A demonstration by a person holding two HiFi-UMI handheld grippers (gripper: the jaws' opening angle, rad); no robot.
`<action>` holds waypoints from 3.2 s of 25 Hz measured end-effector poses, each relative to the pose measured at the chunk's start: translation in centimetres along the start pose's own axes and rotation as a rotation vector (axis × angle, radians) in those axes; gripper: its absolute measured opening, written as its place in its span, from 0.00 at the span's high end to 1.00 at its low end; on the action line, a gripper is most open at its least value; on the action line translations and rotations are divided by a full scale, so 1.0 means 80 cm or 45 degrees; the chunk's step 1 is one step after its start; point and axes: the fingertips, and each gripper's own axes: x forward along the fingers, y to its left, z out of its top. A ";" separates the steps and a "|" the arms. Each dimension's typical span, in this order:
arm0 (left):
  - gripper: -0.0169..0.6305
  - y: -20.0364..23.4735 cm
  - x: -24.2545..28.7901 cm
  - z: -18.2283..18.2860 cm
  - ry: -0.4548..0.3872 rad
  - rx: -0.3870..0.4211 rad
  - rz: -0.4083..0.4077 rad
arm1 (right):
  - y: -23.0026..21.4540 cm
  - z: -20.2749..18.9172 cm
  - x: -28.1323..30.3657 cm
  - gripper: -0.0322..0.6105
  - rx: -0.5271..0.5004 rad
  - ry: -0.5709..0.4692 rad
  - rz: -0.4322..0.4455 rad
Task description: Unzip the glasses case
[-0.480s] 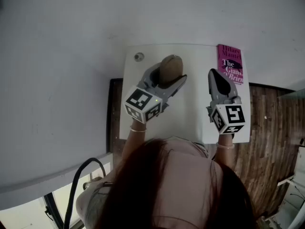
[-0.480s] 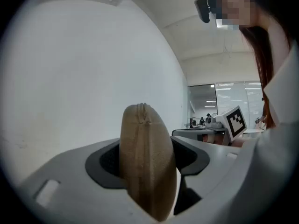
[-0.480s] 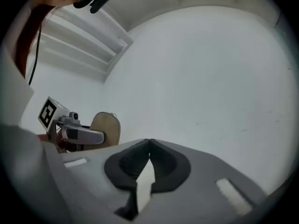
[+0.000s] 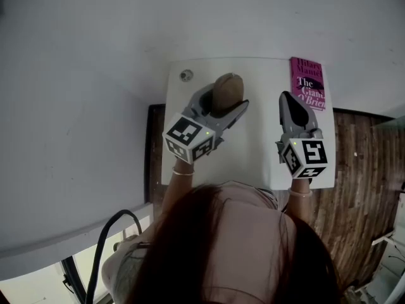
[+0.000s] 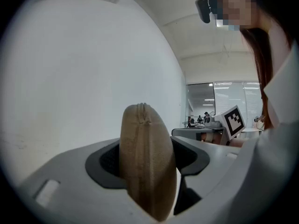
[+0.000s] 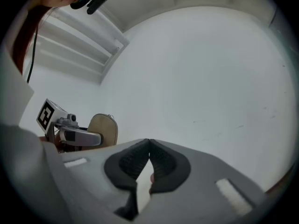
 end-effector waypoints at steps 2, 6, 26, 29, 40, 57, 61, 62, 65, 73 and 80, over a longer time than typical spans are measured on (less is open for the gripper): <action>0.52 -0.001 0.000 -0.001 0.004 -0.001 -0.010 | 0.003 0.000 -0.002 0.95 0.000 -0.004 0.013; 0.52 -0.005 0.001 -0.001 0.011 -0.001 -0.035 | 0.009 0.000 -0.004 0.95 -0.020 -0.004 0.036; 0.52 -0.037 -0.010 -0.027 0.171 0.022 -0.255 | 0.057 0.010 -0.011 0.95 -0.136 0.020 0.240; 0.52 -0.041 -0.013 -0.032 0.195 0.018 -0.291 | 0.063 0.012 -0.013 0.95 -0.105 0.024 0.280; 0.52 -0.049 -0.018 -0.037 0.229 -0.002 -0.375 | 0.082 0.017 -0.016 0.94 -0.149 0.033 0.390; 0.52 -0.072 -0.034 -0.040 0.259 -0.006 -0.576 | 0.106 0.023 -0.025 0.88 -0.160 0.062 0.588; 0.52 -0.081 -0.036 -0.046 0.307 0.017 -0.637 | 0.110 0.023 -0.028 0.88 -0.157 0.072 0.647; 0.52 -0.082 -0.037 -0.047 0.315 0.020 -0.651 | 0.111 0.022 -0.029 0.86 -0.156 0.078 0.661; 0.52 -0.088 -0.038 -0.046 0.326 0.024 -0.701 | 0.115 0.022 -0.033 0.86 -0.161 0.087 0.712; 0.52 -0.106 -0.046 -0.045 0.356 0.028 -0.832 | 0.120 0.024 -0.046 0.82 -0.111 0.106 0.833; 0.52 -0.117 -0.051 -0.051 0.396 0.044 -0.929 | 0.125 0.022 -0.055 0.79 -0.085 0.135 0.944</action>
